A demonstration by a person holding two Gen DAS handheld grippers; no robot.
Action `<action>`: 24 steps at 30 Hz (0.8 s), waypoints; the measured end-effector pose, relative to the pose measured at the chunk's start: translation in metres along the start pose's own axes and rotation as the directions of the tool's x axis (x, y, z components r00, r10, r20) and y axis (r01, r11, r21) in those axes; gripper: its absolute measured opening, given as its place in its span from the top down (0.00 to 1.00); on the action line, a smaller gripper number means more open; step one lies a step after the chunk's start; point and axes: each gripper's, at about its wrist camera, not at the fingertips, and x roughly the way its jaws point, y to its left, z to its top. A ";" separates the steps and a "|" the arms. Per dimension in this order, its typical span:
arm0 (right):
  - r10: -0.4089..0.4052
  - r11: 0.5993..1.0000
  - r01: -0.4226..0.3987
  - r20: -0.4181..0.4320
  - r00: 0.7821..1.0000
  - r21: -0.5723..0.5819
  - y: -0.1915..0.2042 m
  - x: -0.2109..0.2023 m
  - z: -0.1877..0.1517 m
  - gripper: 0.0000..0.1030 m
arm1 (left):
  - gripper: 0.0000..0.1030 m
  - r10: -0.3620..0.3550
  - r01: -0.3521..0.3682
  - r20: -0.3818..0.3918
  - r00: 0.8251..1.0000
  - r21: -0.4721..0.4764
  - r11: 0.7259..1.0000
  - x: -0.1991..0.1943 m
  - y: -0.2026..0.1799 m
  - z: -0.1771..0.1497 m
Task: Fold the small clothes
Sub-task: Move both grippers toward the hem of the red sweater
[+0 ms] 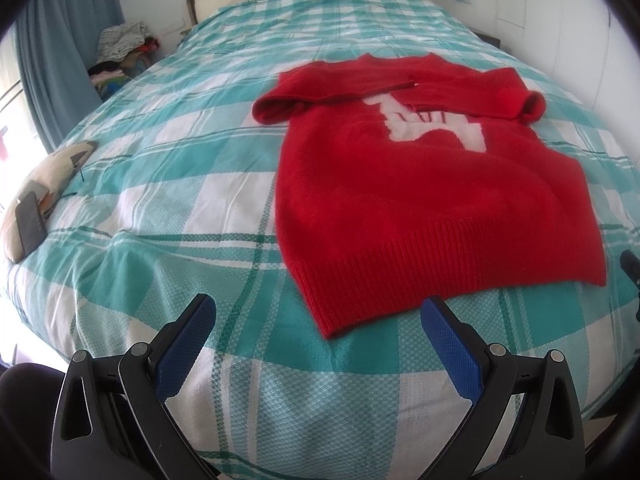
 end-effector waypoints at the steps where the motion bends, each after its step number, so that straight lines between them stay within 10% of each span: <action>1: -0.001 1.000 0.001 0.000 1.000 0.000 0.000 0.000 0.000 0.00 | 0.00 0.000 0.000 -0.001 1.000 0.001 1.000 0.000 0.001 0.000; 24: 0.022 1.000 -0.022 -0.006 1.000 -0.008 0.003 0.002 -0.002 0.00 | 0.00 0.040 -0.040 -0.012 0.999 0.029 0.999 0.005 -0.004 -0.001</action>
